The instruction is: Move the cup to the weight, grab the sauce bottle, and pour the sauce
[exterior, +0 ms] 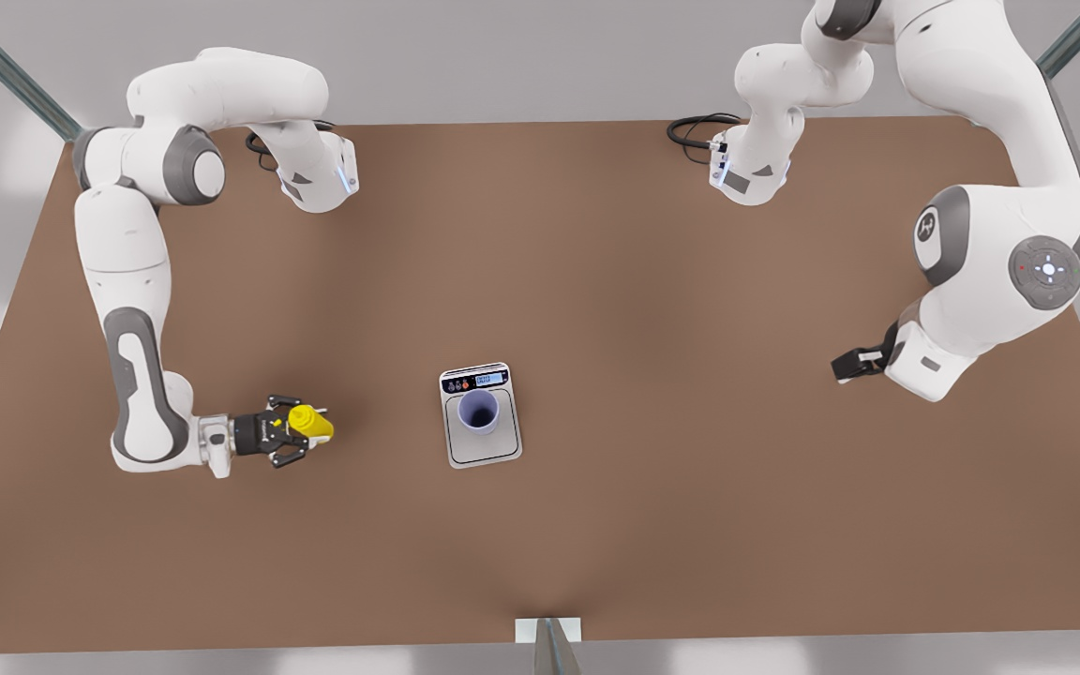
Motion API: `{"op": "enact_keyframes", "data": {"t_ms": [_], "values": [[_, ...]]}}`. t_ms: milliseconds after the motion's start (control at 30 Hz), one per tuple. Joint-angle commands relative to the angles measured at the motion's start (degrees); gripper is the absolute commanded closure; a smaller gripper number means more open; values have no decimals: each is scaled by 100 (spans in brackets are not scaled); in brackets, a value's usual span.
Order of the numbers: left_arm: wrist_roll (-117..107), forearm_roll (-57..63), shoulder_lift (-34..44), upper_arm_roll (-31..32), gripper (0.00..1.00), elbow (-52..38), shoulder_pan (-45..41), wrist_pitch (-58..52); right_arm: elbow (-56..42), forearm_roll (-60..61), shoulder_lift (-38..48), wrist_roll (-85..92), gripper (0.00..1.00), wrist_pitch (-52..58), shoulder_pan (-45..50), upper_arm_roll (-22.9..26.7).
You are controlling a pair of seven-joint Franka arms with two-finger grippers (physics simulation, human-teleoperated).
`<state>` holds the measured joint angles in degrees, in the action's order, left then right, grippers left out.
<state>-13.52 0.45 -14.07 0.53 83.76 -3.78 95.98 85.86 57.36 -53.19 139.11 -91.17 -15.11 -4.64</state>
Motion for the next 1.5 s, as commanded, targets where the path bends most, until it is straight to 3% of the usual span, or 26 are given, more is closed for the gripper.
{"op": "enact_keyframes", "data": {"t_ms": [0, 200, 367, 633, 667, 1100, 1267, 1400, 1467], "values": [[-2, -1, 0, 0, 0, 0, 0, 0, 1, 12, -7, 2, 45, 3, 0, -2], [60, 43, -26, 0, 0, 9, 0, -9, 1, 38, -113, -7, 44, 12, 0, -10], [77, 43, 9, 0, 0, 17, 0, -18, 1, 38, -113, -33, 25, 3, 17, -10], [60, 43, -8, -9, 0, 9, 0, -9, 1, 38, -113, -51, 23, 29, 0, -10], [-2, 34, -8, 0, 0, 9, 0, -9, 1, 47, -113, -68, 0, 29, 0, -10], [-11, 34, 0, 0, 0, 9, -35, -70, 115, -15, -69, -60, 0, 179, -229, -2], [-11, 34, -8, 0, 0, 0, -35, -62, 168, -919, 36, -103, 0, 434, -888, -2], [-63, 52, -35, 0, 0, 9, -88, -35, -1105, -2642, 651, -2411, 0, 803, -1178, -1], [-90, 52, -8, 0, 0, 53, -114, -88, -1968, -3327, 1170, -5462, 0, 741, -432, 34]]}}
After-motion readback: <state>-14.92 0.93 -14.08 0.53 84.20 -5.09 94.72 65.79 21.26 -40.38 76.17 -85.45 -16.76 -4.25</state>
